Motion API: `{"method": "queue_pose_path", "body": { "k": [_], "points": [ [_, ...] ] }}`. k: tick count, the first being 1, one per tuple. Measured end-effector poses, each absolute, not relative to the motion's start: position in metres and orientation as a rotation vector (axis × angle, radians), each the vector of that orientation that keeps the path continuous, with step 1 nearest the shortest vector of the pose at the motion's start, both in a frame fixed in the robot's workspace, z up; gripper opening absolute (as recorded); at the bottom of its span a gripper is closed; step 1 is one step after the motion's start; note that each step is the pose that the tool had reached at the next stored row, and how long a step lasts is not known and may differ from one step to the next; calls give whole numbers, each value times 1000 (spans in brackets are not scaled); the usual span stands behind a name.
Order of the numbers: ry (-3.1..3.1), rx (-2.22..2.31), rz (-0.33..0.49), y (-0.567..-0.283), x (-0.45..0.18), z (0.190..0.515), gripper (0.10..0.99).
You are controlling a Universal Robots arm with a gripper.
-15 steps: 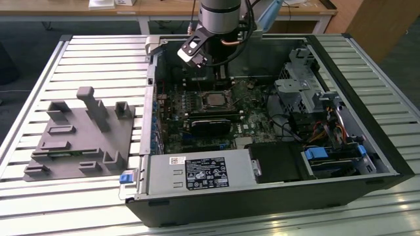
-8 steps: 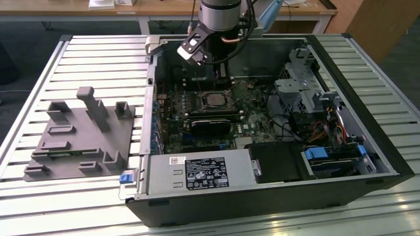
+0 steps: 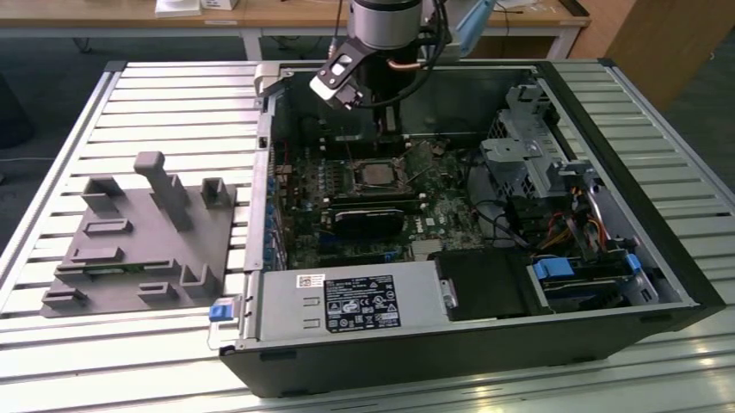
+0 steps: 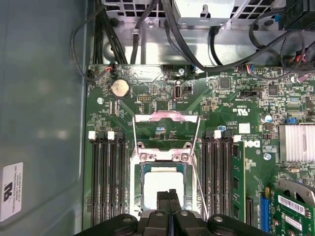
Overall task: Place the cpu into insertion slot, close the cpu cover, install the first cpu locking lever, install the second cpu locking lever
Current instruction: 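Close the cpu cover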
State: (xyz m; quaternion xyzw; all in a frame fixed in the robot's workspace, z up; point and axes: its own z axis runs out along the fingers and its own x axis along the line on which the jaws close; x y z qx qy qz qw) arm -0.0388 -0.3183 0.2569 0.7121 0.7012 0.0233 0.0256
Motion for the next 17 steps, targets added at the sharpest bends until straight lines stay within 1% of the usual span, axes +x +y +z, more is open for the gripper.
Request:
{"method": "queue_pose_path", "body": {
  "k": [17],
  "points": [
    [2172, 2206, 62, -321, -23, 260, 106]
  ]
}}
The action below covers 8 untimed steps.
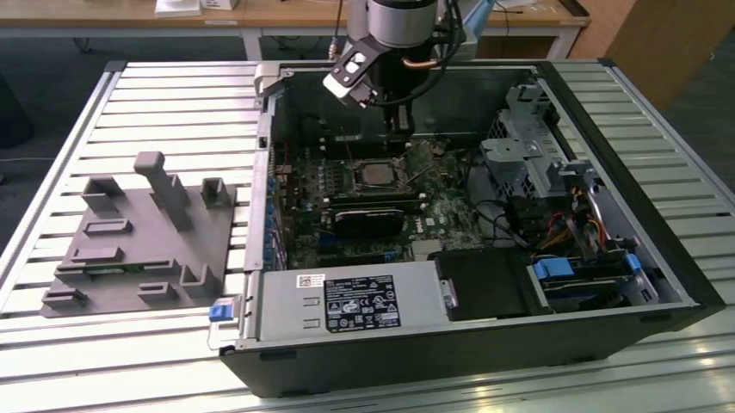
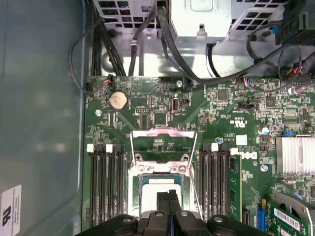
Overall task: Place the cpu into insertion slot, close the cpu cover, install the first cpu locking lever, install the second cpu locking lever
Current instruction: 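Close the cpu cover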
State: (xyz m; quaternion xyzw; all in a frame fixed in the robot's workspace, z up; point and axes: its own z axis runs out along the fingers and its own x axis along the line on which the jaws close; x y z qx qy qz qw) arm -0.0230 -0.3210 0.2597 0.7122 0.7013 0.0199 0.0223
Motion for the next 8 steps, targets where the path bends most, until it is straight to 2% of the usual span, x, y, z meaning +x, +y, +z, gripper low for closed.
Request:
{"method": "queue_pose_path", "body": {
  "k": [8],
  "points": [
    [2173, 2206, 62, -327, -23, 260, 106]
  ]
}}
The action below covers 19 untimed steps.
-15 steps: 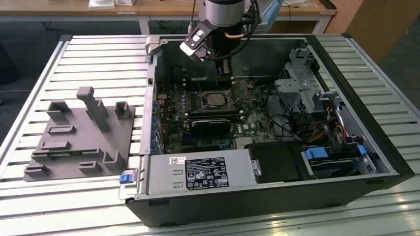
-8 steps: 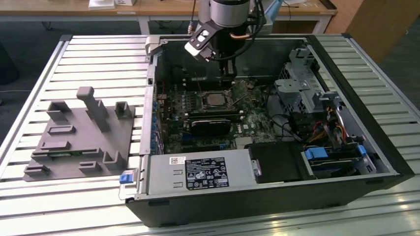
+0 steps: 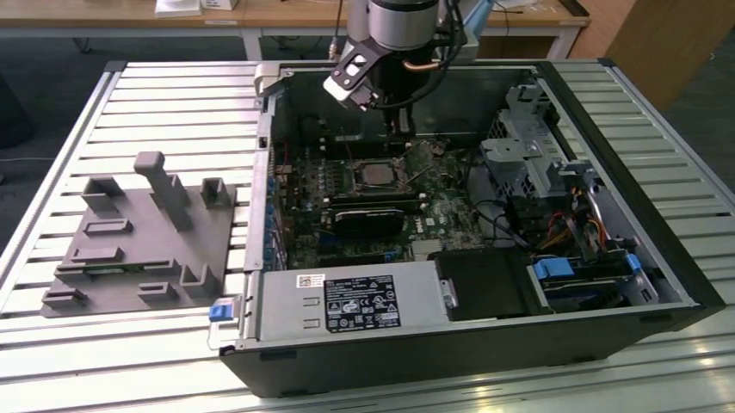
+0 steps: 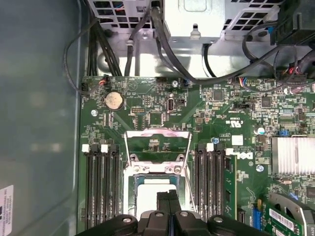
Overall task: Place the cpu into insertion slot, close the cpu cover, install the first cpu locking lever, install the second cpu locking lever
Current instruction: 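Close the cpu cover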
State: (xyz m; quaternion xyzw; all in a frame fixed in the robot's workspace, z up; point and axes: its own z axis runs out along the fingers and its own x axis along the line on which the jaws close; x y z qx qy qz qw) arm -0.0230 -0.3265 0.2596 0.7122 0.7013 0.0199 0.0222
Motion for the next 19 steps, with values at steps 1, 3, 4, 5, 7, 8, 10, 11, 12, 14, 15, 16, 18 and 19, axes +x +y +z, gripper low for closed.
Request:
{"method": "queue_pose_path", "body": {
  "k": [1, 3, 4, 5, 7, 8, 10, 11, 12, 14, 15, 16, 18, 19],
  "points": [
    [2172, 2206, 62, -327, -23, 260, 106],
    [2173, 2207, 62, -328, -22, 260, 106],
    [2173, 2207, 61, -328, -21, 260, 106],
    [2173, 2207, 60, -328, -19, 260, 106],
    [2175, 2209, 57, -328, -13, 260, 106],
    [2176, 2210, 57, -329, -11, 260, 106],
    [2181, 2216, 65, -328, -10, 261, 106],
    [2184, 2220, 73, -328, -10, 263, 106],
    [2189, 2225, 83, -328, -10, 263, 106],
    [2196, 2233, 99, -328, -8, 264, 106],
    [2198, 2235, 98, -328, -6, 264, 106],
    [2200, 2237, 95, -328, -2, 263, 106],
    [2202, 2240, 88, -328, 5, 264, 106],
    [2203, 2241, 86, -328, 9, 264, 106]
  ]
}}
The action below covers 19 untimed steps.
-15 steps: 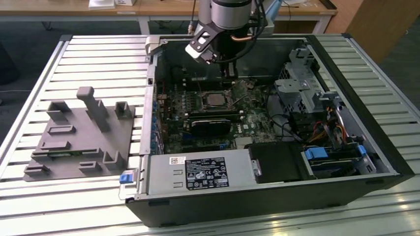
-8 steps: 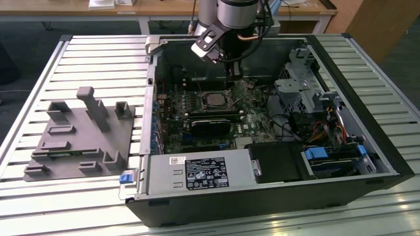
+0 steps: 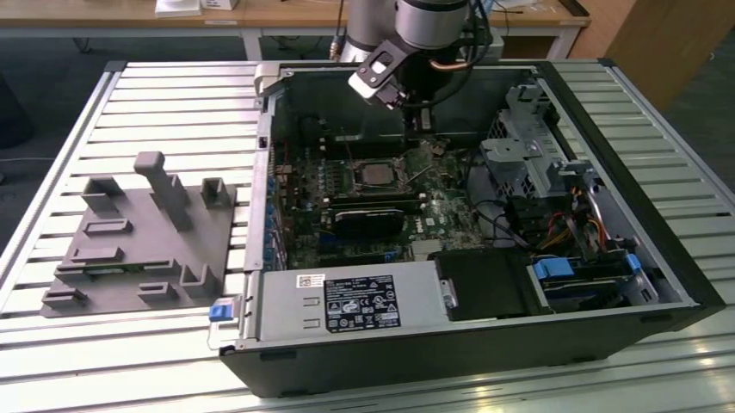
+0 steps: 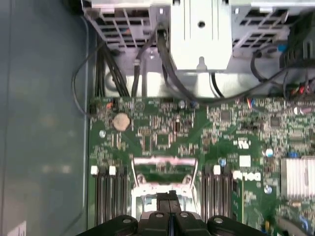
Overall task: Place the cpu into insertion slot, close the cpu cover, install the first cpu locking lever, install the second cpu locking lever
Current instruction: 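Close the cpu cover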
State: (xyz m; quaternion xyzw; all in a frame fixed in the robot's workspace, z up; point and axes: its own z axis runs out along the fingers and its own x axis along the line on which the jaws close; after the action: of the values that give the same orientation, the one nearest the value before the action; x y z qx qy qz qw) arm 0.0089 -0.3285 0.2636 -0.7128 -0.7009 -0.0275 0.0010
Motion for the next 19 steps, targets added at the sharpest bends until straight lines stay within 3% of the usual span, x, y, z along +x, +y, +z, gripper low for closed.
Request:
{"method": "queue_pose_path", "body": {
  "k": [19],
  "points": [
    [-2226, -2200, -74, -328, 32, 262, 106]
  ]
}}
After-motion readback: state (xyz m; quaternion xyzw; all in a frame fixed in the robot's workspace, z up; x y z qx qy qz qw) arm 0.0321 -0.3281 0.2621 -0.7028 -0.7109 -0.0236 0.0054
